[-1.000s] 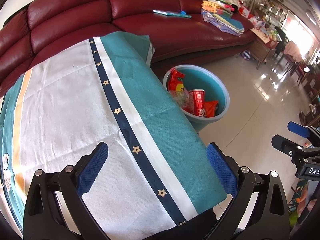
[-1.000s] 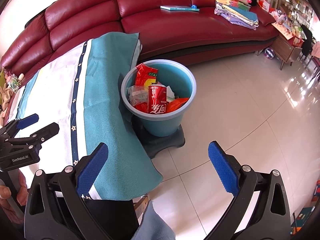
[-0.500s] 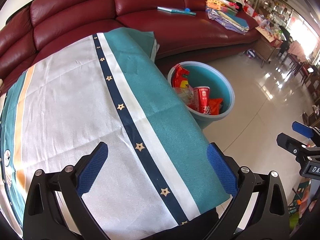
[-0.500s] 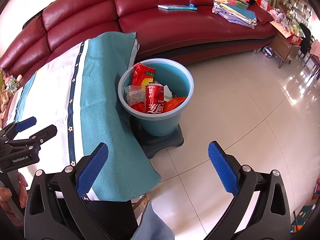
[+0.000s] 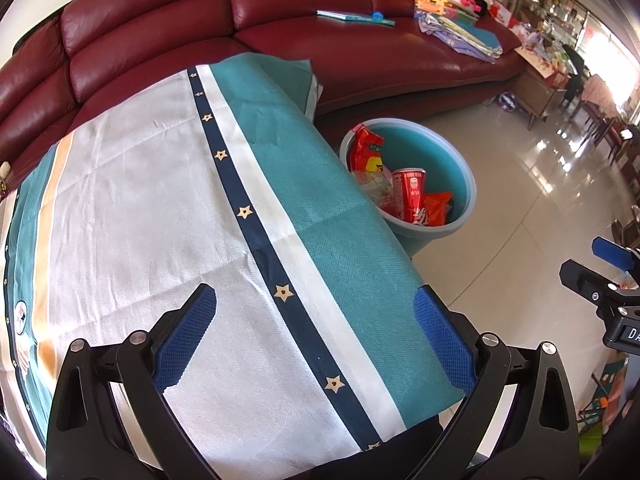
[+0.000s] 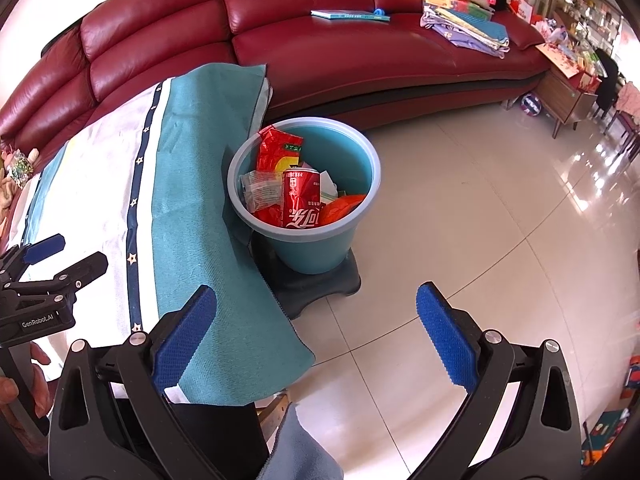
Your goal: Collect trash
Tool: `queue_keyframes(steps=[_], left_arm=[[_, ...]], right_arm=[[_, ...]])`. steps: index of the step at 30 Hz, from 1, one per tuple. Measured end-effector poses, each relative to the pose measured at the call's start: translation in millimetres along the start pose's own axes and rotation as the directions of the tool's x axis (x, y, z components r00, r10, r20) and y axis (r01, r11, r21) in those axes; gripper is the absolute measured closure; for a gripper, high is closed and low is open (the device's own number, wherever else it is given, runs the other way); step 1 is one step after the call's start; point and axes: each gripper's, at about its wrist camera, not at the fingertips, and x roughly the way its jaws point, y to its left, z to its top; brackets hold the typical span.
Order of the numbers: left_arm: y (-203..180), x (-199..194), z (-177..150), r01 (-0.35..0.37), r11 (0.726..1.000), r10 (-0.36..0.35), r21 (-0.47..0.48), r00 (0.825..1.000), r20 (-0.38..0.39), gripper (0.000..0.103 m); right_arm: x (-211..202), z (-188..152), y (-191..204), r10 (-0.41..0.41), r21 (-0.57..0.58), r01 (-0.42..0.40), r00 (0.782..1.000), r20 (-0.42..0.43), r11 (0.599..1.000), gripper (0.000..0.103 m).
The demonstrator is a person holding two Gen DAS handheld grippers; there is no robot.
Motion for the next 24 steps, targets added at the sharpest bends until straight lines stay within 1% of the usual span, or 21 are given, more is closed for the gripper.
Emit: queue_keyframes(steps=[14, 20, 22, 24], left_arm=[[-6.6, -0.6, -0.3, -0.021, 1.0, 0.021, 0.01, 1.0, 0.011, 0.004], [-4.9, 1.4, -0.2, -0.021, 1.0, 0.021, 0.002, 1.0, -0.002, 0.004], [-3.9, 1.2, -0.8, -0.039, 0.999, 0.039, -0.002, 0.999, 0.001, 0.004], [-2.6, 1.4, -1.2, -0.039, 0.999, 0.039, -0.002, 0.999, -0.001, 0.004]], right_arm=[[0.5, 1.0, 0.1, -0.023, -0.026, 0.024, 1.0, 0.017, 0.999, 0.007], [-1.2, 1.1, 3.4, -0.045, -0.043, 0.046, 0.999, 0.03, 0.998, 0.007], [-1.6, 1.3, 4.6, -0.052, -0.05, 0.054, 0.998, 0.036, 0.997, 0.007], [-1.9, 1.0, 4.4, -0.05, -0.048, 0.052, 0.998, 0.036, 0.997, 0.007]])
